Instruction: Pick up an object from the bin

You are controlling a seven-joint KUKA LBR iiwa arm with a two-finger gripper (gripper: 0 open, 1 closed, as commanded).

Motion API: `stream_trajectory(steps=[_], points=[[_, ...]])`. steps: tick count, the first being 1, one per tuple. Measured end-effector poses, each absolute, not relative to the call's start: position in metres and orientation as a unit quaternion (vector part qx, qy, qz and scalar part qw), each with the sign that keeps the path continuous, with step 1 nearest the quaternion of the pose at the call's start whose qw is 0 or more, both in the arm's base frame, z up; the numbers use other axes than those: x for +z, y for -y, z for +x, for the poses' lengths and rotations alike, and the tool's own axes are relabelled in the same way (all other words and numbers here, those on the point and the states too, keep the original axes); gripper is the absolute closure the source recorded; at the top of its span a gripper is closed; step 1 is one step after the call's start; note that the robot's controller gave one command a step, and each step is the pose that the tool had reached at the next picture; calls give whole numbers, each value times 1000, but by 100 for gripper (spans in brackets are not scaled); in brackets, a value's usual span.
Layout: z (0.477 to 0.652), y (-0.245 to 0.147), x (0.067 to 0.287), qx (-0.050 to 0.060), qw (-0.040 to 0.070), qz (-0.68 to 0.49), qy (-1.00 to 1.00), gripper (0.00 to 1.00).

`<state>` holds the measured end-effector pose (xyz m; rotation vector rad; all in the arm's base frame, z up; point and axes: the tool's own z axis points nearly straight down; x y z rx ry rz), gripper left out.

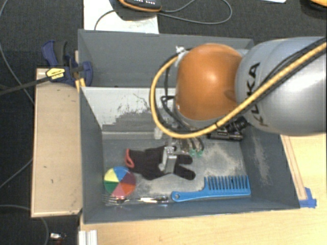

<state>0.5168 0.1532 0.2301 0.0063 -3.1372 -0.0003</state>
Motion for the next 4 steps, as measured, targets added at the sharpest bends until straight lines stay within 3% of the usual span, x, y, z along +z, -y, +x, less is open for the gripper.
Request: stream_trajectory(steps=[1,2,3,4], points=[[519,-153,233,-1,-1,-1,1000,0],[541,-175,187,-1,-5,156,988,0],[562,-198,164,0,-4,264,965,0],[551,-174,137,0,-4,338,941,0]])
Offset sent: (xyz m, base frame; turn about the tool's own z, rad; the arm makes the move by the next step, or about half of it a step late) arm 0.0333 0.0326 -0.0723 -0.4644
